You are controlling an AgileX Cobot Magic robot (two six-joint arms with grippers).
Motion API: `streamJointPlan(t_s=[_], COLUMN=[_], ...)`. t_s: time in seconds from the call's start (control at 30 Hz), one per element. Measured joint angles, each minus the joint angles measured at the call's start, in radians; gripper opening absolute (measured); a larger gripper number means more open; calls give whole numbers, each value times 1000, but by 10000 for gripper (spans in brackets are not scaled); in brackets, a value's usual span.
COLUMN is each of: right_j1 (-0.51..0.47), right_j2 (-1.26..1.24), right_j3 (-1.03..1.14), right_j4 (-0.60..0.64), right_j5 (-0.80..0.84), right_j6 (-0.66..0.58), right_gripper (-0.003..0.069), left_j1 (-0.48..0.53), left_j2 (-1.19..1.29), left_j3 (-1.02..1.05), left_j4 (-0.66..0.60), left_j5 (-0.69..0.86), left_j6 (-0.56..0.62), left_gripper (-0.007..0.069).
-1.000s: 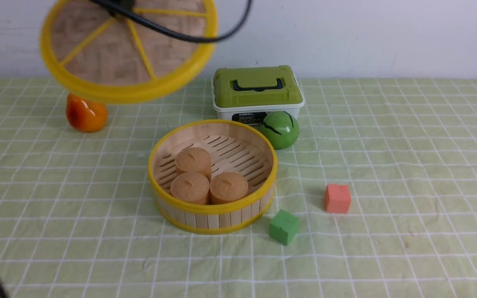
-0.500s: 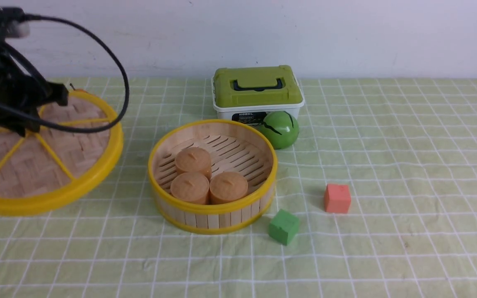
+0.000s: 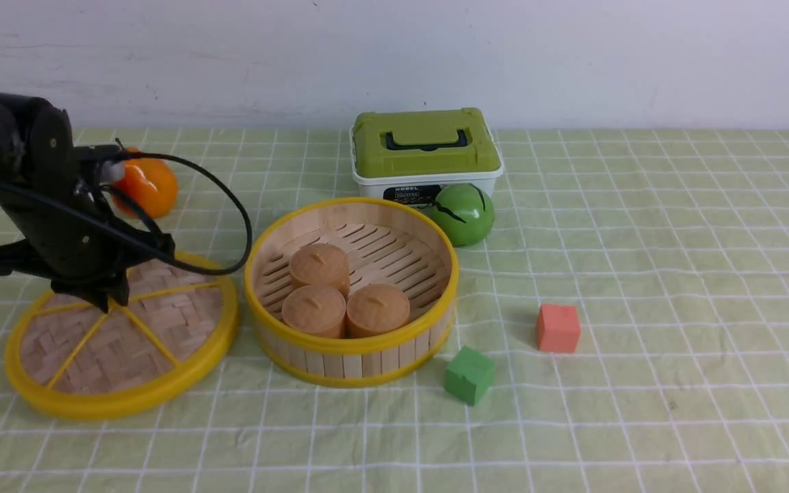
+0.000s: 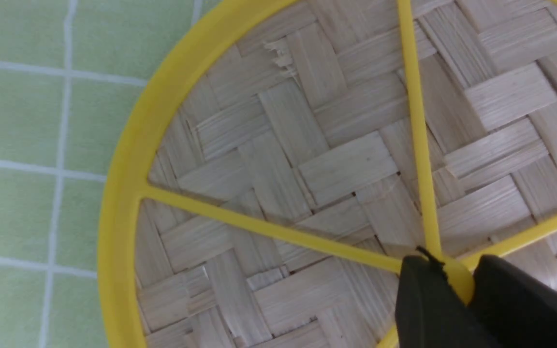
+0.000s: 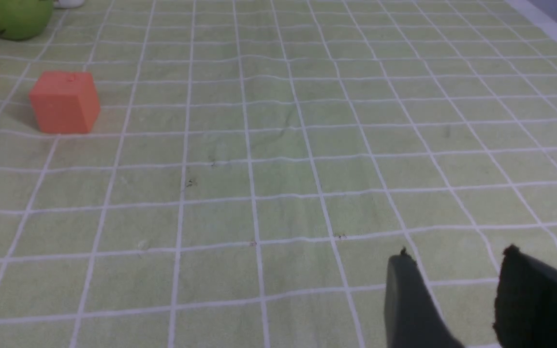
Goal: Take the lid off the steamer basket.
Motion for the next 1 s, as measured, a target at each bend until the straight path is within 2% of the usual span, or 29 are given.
streamJointPlan(t_s=[0.07, 0.13, 0.23, 0.27, 0.3, 0.4, 0.47, 0.67, 0.7, 0.8, 0.87, 1.0], right_j1=[0, 0, 0, 0, 0, 0, 0, 0, 0, 0, 0, 0], right_j2=[0, 0, 0, 0, 0, 0, 0, 0, 0, 0, 0, 0], right_j3=[0, 0, 0, 0, 0, 0, 0, 0, 0, 0, 0, 0], right_j4=[0, 0, 0, 0, 0, 0, 0, 0, 0, 0, 0, 0], right_j5=[0, 0, 0, 0, 0, 0, 0, 0, 0, 0, 0, 0], right_j6=[0, 0, 0, 0, 0, 0, 0, 0, 0, 0, 0, 0], right_gripper=[241, 241, 241, 241, 241, 241, 241, 241, 241, 241, 241, 241], left_j1=[0, 1, 1, 1, 1, 1, 1, 2, 2, 2, 2, 2], left_j2=[9, 11, -1, -3, -30, -139, -192, -618, -644, -865, -925, -1206], left_j3=[0, 0, 0, 0, 0, 2, 2, 19, 26, 143, 191, 444], left_j4=[-8, -23, -51, -53, -71, -97, -109, -228, -233, -300, -311, -333], left_j5=[-7, -16, -11, -11, 5, 13, 13, -34, -38, -94, -114, -223], left_j6=[-3, -5, -7, -7, -4, 22, 33, 113, 120, 196, 218, 267], left_gripper=[116, 162, 283, 290, 335, 359, 349, 118, 102, -13, -13, -13])
